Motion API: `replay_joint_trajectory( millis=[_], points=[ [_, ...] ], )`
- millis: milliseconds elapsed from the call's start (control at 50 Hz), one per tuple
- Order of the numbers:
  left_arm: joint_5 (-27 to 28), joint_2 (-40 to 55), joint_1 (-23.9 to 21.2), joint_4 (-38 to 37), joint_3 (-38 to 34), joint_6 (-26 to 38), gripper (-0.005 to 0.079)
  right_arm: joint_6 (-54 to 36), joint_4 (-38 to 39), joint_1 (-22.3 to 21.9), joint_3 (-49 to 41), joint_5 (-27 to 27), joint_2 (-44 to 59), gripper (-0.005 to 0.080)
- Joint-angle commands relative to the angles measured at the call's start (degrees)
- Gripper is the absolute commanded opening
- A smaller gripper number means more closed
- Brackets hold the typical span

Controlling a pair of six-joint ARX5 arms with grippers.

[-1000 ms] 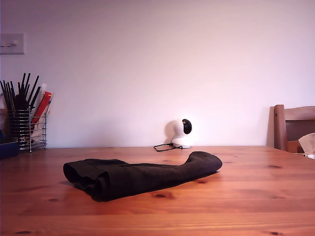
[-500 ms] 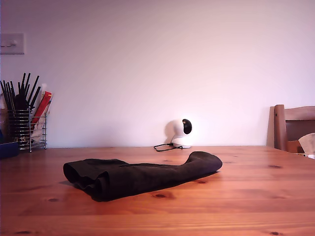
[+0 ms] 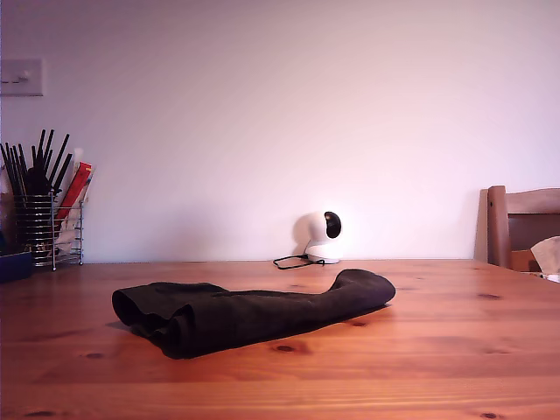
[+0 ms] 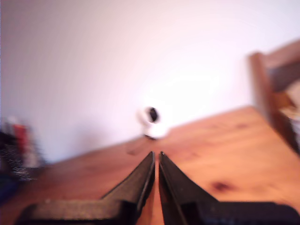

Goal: Fold the underwear in front of you. After folding it, place it to the left side.

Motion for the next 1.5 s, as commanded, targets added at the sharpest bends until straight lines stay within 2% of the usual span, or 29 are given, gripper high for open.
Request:
replay_joint_trajectory(
  millis=[0, 80, 260, 500, 720, 960, 1140, 1480],
  points=[
    [2.8, -0.5, -0.2, 0.7, 1.2, -3.5, -0.0021, 0.8, -0.6, 0.2, 2.8, -2.9, -0.2, -0.0011],
    [6.2, -0.1, -0.2, -0.4, 2.2, -7.4, -0.0021, 0.8, -5.0, 0.2, 5.2, -7.1, 0.8, -0.0011],
    [12.6, 5.3, -0.5, -3.2, 5.8, -9.0, -0.0021, 0.8, -13.2, 0.2, 10.9, -12.4, 6.5, -0.0011],
    [16.9, 19.6, -2.3, -1.1, 10.6, -8.5, -0.0021, 0.8, -14.2, 0.2, 17.7, -18.2, 21.2, -0.0011],
    [17.6, 36.2, -5.5, 5.9, 13.8, -2.5, -0.0021, 0.6, -14.1, 0.2, 24.4, -23.6, 38.2, -0.0011],
    [17.5, 53.6, -8.7, 14.5, 17.7, 3.5, -0.0021, -0.7, -13.2, 2.4, 30.6, -25.2, 54.9, -0.0011],
    [17.6, 65.9, -11.9, 18.9, 22.4, 6.5, -0.0021, -2.9, -12.5, 5.6, 35.3, -25.1, 65.4, -0.0011],
    [16.3, 88.0, -18.7, 22.8, 34.5, 10.7, -0.0021, -2.9, -7.4, 10.4, 40.4, -25.0, 77.4, -0.0011]
  ],
)
